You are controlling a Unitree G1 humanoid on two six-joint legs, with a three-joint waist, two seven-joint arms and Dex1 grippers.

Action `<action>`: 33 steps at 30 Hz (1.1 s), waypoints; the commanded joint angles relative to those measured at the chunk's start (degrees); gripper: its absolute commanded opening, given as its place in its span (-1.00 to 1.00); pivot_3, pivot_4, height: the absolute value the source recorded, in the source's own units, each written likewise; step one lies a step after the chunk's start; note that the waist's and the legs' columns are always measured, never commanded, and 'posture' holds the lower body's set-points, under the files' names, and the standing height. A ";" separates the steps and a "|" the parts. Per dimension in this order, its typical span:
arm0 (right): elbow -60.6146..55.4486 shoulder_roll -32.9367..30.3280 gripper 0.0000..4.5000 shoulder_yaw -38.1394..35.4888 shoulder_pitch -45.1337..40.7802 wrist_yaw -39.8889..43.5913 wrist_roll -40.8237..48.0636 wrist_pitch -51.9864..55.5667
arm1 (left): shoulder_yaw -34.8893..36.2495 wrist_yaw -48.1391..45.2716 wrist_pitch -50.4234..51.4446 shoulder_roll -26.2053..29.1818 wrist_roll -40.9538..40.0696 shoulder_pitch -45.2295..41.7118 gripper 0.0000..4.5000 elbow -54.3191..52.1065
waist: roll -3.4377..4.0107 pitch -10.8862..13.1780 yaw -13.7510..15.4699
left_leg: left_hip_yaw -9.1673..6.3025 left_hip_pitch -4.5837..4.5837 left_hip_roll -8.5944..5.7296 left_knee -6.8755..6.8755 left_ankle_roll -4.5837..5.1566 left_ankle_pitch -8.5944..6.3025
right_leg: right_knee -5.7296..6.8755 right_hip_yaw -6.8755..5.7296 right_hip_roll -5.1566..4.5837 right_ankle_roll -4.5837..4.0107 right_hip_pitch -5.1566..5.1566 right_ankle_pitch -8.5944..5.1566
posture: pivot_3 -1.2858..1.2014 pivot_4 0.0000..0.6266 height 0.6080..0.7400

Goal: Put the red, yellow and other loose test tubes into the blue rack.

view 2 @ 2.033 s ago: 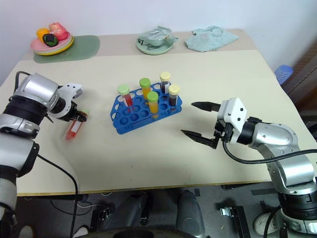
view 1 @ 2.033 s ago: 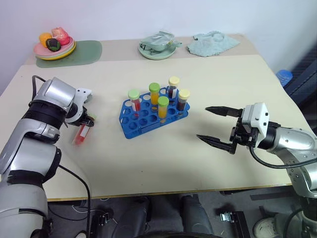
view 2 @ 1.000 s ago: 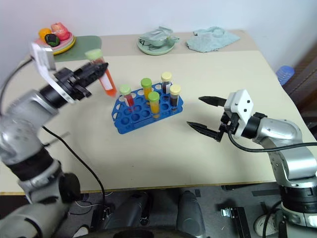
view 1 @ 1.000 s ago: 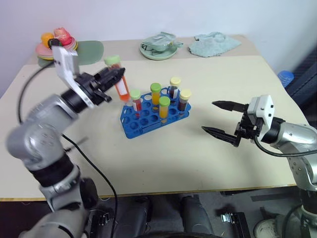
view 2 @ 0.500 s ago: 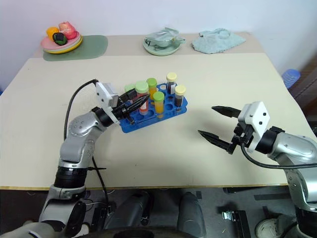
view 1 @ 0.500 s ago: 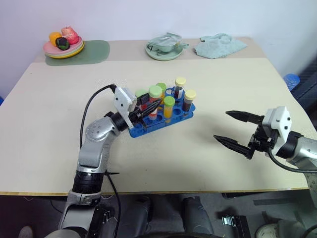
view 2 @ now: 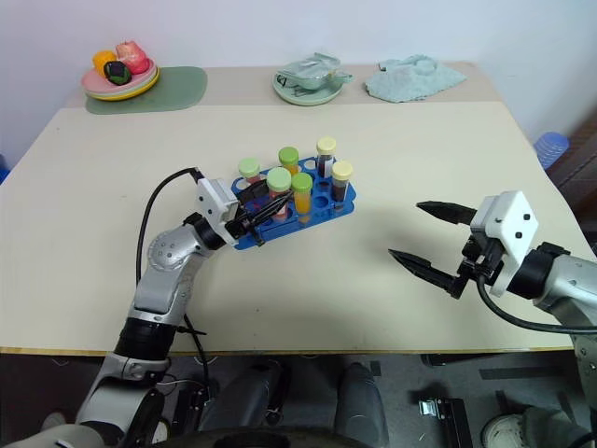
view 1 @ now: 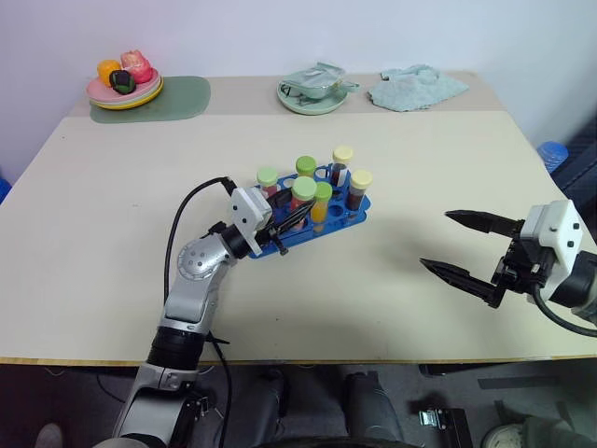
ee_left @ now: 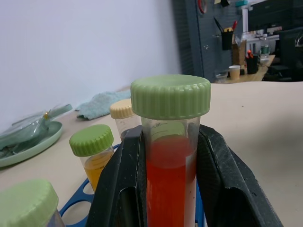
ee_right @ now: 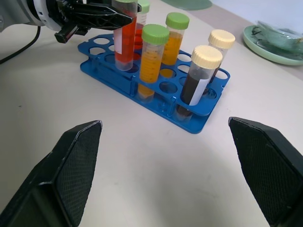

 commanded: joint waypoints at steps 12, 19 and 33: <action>-0.98 -0.88 0.96 0.72 -2.54 -0.30 1.34 0.97 | 0.11 1.79 1.73 3.14 -1.40 3.27 -0.63 -2.50 | 0.07 -0.07 0.00 | 0.00 0.03 0.00 0.02 0.24 -0.14 | 0.01 0.00 0.00 0.00 0.04 0.00 | 0.03 -0.52 1.00; -1.15 -0.89 0.96 1.13 -3.07 -0.83 1.52 1.27 | 0.85 4.11 2.06 2.75 -1.38 2.57 -0.63 1.60 | 0.11 -0.12 0.02 | 0.00 0.09 0.00 0.02 0.26 -0.15 | 0.00 0.00 0.00 0.00 0.11 0.00 | 0.03 -0.52 1.00; -1.79 -0.70 0.96 1.04 -2.78 -1.61 1.72 1.43 | -1.02 -0.07 0.85 3.67 -3.12 4.39 -0.63 2.87 | 0.38 -0.35 0.07 | 0.00 0.88 0.00 -0.28 0.45 -0.28 | -0.30 -0.01 -0.02 0.02 0.92 -0.02 | 0.03 -0.52 1.00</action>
